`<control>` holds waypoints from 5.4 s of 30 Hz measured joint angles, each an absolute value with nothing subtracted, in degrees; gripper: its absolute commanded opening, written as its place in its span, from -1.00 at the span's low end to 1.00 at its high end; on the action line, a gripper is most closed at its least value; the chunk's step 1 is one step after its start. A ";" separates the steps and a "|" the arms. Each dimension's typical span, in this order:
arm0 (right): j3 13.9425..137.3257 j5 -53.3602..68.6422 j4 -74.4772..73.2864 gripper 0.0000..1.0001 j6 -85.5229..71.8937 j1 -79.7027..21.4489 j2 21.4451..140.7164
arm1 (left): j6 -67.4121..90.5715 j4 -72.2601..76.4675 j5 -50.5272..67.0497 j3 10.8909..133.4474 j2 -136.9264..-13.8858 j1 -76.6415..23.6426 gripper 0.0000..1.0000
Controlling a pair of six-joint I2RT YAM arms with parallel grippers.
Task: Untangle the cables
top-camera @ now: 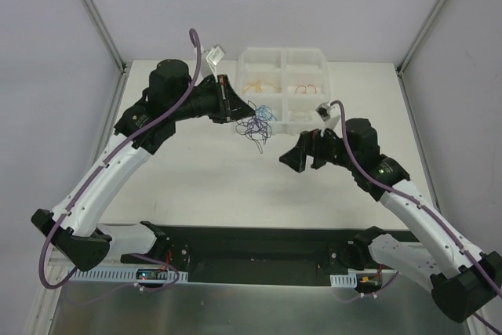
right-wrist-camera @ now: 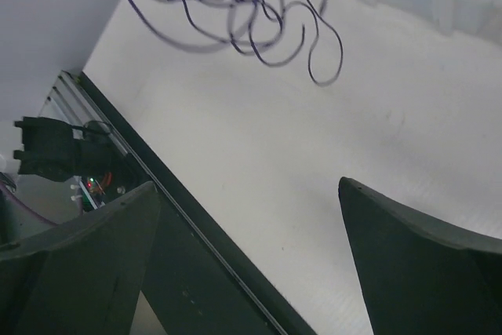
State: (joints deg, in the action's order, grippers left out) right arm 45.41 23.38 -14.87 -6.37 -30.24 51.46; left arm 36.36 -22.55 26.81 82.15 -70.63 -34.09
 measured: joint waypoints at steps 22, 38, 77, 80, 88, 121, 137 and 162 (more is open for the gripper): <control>66.67 20.86 1.96 -0.06 -12.69 -37.87 70.85 | 40.18 -19.73 36.21 99.66 -78.28 -35.77 -1.00; 34.20 15.62 -1.15 -0.16 -12.19 -28.18 72.60 | 40.36 -16.56 32.95 114.08 -79.15 -36.42 -1.00; 54.02 6.20 -2.83 0.53 3.51 -40.23 78.19 | 39.88 -9.47 26.87 127.28 -80.14 -36.42 -1.00; 54.06 1.41 -1.08 0.10 0.80 -39.79 83.33 | 39.55 -8.67 26.04 129.88 -80.05 -36.42 -1.00; 46.72 -5.56 -2.26 -0.12 -4.93 -34.65 86.15 | 29.41 -8.69 17.32 130.34 -73.28 -36.45 -1.00; 44.16 -6.20 -20.88 0.51 -1.28 -17.87 61.21 | 9.61 -19.03 -13.80 110.39 -66.70 -36.45 -1.00; 47.05 0.03 -24.08 0.54 -2.31 -17.87 60.27 | 13.28 -23.22 -18.63 103.88 -61.12 -36.42 -1.00; 48.10 5.02 -33.85 0.59 -4.36 -17.93 50.26 | 34.33 -36.71 -2.98 76.95 -82.52 -11.44 -1.00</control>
State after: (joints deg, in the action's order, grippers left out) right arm 48.10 5.02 -33.85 -4.36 -17.93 50.26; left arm 34.33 -36.71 -2.98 76.95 -82.52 -11.44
